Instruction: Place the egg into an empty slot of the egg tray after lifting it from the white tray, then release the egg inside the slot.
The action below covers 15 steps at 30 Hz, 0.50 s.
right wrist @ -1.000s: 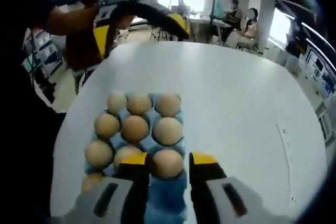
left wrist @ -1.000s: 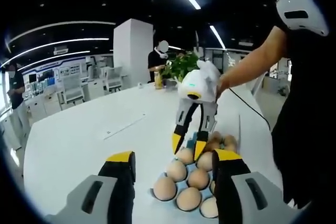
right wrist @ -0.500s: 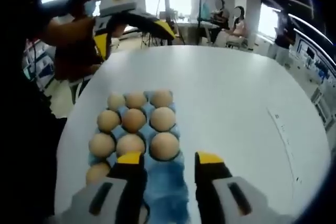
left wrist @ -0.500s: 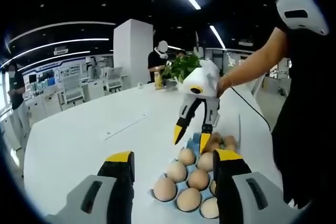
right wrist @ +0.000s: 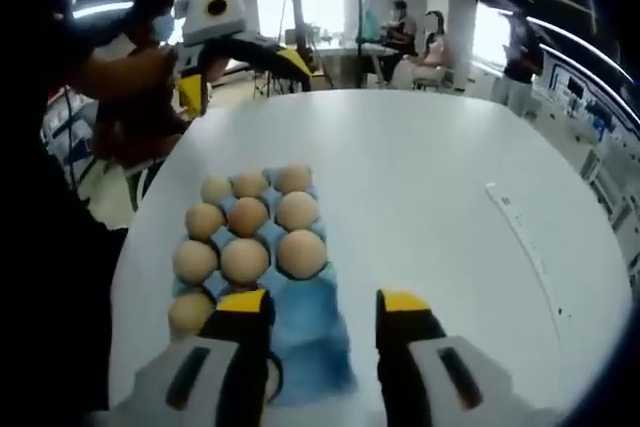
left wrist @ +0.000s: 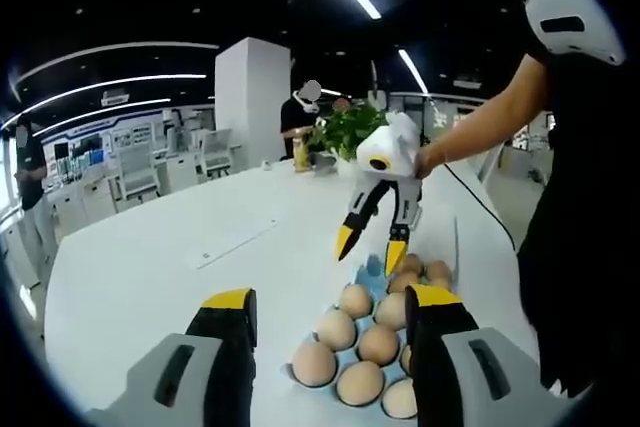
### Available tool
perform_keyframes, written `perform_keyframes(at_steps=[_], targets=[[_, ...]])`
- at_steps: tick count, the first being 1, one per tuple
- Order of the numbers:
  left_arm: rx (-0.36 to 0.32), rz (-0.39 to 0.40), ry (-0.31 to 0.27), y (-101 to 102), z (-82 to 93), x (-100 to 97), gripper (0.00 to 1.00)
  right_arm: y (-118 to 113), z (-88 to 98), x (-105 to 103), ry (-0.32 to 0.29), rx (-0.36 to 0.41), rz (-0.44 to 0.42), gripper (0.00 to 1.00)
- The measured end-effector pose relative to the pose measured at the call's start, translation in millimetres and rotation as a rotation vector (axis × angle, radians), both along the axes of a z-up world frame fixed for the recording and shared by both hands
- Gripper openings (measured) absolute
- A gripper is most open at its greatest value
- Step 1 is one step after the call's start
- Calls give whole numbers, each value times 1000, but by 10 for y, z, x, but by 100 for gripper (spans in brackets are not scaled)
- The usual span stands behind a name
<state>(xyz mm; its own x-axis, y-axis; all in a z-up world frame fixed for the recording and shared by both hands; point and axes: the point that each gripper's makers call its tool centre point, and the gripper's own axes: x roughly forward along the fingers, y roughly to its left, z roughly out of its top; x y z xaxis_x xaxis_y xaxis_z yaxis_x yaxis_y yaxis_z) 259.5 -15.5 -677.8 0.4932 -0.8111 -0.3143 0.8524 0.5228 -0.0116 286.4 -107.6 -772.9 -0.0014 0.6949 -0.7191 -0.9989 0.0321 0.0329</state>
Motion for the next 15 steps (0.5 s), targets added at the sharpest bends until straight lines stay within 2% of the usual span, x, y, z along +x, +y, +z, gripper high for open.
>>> perform_keyframes(at_steps=[3, 5, 9, 15], targets=[[-3, -3, 0, -12, 7, 3, 61, -73, 42, 45, 11, 23, -38, 41], [-3, -4, -3, -9, 12, 7, 60, -211, 68, 90, 3, 18, -68, 41], [-4, -5, 3, -9, -5, 7, 59, -774, 60, 97, 12, -12, -169, 41], [-8, -6, -1, -22, -1, 17, 60, -1016, 59, 98, 6, -28, -213, 41]])
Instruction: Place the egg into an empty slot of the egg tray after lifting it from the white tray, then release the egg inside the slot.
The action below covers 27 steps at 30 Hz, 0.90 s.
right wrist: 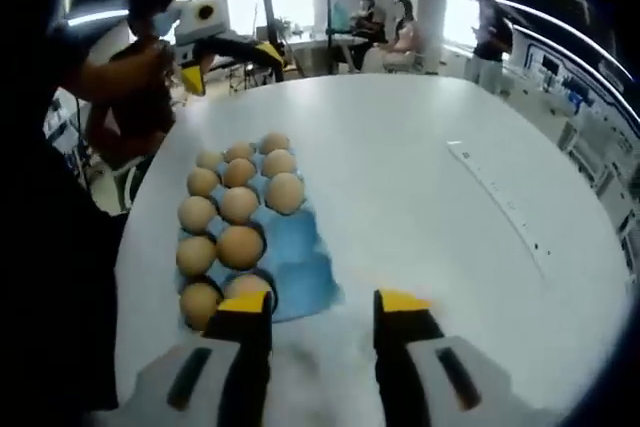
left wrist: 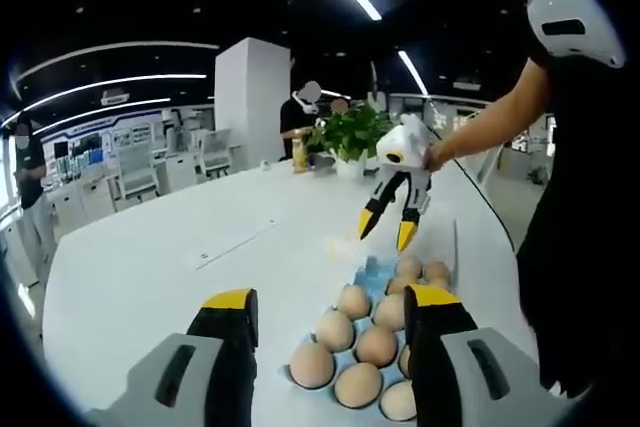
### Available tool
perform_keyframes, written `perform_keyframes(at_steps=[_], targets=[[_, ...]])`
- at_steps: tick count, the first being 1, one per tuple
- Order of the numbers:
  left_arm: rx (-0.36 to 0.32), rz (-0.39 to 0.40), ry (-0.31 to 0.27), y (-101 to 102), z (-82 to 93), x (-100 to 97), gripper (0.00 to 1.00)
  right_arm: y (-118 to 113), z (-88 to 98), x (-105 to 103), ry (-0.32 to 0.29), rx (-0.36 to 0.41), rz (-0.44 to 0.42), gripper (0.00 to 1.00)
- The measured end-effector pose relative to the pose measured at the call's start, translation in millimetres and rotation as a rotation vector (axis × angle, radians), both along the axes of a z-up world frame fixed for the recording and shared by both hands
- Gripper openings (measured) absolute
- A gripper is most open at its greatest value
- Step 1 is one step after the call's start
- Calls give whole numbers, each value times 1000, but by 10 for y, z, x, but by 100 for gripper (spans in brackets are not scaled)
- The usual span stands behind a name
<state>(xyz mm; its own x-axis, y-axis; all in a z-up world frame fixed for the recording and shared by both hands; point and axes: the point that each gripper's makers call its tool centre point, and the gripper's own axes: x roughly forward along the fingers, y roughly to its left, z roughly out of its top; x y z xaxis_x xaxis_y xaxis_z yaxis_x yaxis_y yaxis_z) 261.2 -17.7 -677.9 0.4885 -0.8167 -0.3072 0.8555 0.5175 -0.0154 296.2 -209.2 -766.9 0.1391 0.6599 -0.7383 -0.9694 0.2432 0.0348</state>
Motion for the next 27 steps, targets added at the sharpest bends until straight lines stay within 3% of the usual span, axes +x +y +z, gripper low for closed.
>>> perform_keyframes(at_steps=[11, 27], targets=[[0, 2, -5, -2, 17, 2, 60, -421, -57, 1, 11, -31, -88, 40], [3, -5, -8, -31, 14, -28, 60, -1217, -82, 73, -16, -126, -229, 39]])
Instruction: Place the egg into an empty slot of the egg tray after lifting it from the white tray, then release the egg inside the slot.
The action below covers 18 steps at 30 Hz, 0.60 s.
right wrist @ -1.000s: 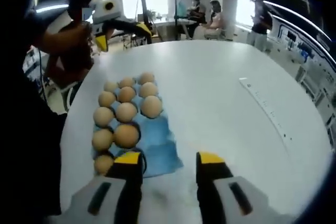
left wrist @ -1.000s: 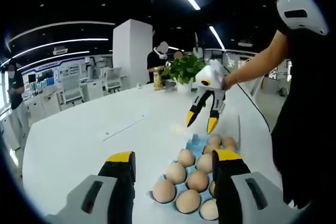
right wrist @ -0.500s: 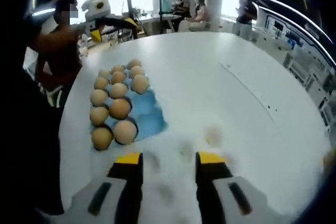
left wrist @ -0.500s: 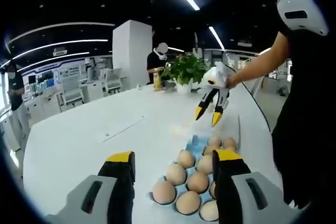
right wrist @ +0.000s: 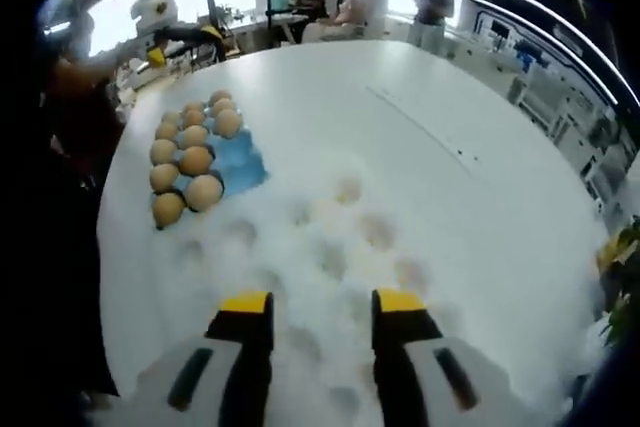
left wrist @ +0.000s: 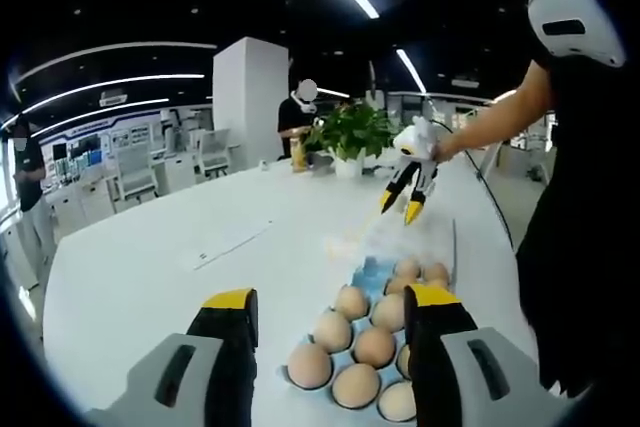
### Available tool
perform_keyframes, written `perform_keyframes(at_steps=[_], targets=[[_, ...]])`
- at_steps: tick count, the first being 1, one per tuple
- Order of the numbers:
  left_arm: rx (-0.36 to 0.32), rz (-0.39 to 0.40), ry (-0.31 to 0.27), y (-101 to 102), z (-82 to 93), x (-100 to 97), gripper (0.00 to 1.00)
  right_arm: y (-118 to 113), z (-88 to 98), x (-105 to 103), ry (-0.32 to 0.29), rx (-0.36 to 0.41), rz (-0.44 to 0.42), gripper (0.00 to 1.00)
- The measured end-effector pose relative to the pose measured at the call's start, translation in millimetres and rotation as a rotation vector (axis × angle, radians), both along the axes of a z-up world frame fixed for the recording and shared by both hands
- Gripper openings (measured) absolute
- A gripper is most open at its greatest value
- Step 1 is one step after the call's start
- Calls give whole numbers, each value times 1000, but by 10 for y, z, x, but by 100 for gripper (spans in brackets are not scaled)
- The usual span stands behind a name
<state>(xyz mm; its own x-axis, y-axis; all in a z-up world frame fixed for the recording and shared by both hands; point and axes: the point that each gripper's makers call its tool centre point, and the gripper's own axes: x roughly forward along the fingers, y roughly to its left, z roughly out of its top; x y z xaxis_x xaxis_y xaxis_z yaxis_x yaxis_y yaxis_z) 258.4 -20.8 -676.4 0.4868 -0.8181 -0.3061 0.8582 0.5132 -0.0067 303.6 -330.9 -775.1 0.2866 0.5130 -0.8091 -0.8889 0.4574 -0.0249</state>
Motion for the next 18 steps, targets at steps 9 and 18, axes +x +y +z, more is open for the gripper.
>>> perform_keyframes(at_steps=[9, 18], targets=[[-1, 5, -2, 13, 25, -5, 60, -346, 29, 67, -14, -54, -64, 39], [-6, 3, -3, 12, 40, -4, 60, -667, -67, 142, 0, -172, -83, 38]])
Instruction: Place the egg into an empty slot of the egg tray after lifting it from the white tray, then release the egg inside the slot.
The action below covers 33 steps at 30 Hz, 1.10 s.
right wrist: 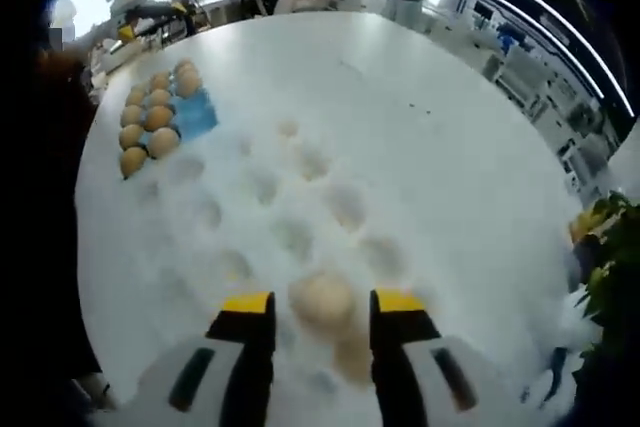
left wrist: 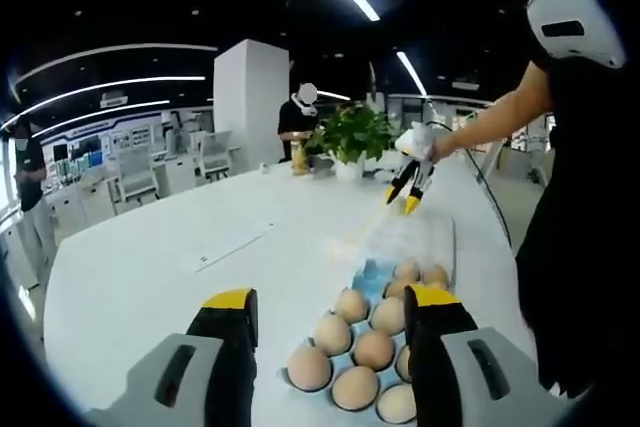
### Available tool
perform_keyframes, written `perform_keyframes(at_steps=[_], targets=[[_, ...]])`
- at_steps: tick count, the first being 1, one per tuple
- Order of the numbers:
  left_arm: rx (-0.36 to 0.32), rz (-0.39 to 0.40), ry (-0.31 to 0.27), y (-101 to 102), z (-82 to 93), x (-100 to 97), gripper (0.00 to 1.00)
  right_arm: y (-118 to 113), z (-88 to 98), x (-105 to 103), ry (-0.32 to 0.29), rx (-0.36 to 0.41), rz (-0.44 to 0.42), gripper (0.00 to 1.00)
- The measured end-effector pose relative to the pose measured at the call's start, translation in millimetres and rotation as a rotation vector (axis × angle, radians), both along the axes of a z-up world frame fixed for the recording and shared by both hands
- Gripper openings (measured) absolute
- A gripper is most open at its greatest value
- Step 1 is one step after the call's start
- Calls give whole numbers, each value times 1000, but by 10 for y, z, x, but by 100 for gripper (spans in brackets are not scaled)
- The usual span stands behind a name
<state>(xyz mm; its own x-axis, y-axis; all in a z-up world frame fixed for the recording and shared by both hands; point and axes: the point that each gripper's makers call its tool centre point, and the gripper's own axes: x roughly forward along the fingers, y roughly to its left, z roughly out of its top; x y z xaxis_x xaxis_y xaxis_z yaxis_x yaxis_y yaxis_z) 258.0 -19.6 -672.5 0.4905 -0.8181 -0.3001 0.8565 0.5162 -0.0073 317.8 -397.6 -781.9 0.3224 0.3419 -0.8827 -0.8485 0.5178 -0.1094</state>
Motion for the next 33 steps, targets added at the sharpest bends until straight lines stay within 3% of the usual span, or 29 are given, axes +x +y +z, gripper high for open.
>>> perform_keyframes(at_steps=[7, 9, 10, 11, 13, 15, 18, 21, 22, 24, 26, 27, 28, 30, 31, 33], targets=[[3, -1, 6, 8, -5, 0, 59, -3, -50, 60, 22, -91, 103, 36], [6, 1, 9, 17, -17, 8, 59, 6, -97, 62, 60, -130, 133, 35], [6, 2, 10, 18, -18, 10, 59, 33, -124, -7, 127, -122, 137, 30], [5, 2, 10, 17, -17, 10, 59, 17, -135, 26, 128, -136, 122, 30], [3, 1, 9, 16, -10, 9, 59, -19, -142, 72, 123, -187, 190, 30], [7, 1, 12, 23, -15, 9, 59, -10, -167, 66, 153, -202, 165, 30], [12, 2, 15, 33, -21, 8, 59, -36, -186, 52, 167, -211, 195, 31], [7, 5, 15, 35, -12, 11, 58, -48, -202, 44, 167, -240, 224, 30], [8, 9, 15, 41, -16, 18, 58, -63, -196, 55, 155, -293, 144, 30], [0, 12, 15, 45, -14, 20, 58, -32, -176, 48, 105, -323, 206, 29], [4, 14, 19, 45, -33, 29, 58, -54, -174, 39, 108, -322, 91, 27], [7, 14, 21, 42, -39, 30, 58, -48, -174, 24, 109, -329, 80, 26], [5, 12, 19, 35, -36, 27, 58, -29, -177, 39, 93, -330, 96, 26], [3, 4, 19, 16, -34, 22, 58, -6, -161, 28, 39, -361, 209, 26], [6, 2, 18, 10, -33, 24, 58, -4, -165, 21, 41, -354, 238, 26], [6, 3, 19, 12, -32, 32, 58, -20, -180, 20, 101, -300, 212, 26]])
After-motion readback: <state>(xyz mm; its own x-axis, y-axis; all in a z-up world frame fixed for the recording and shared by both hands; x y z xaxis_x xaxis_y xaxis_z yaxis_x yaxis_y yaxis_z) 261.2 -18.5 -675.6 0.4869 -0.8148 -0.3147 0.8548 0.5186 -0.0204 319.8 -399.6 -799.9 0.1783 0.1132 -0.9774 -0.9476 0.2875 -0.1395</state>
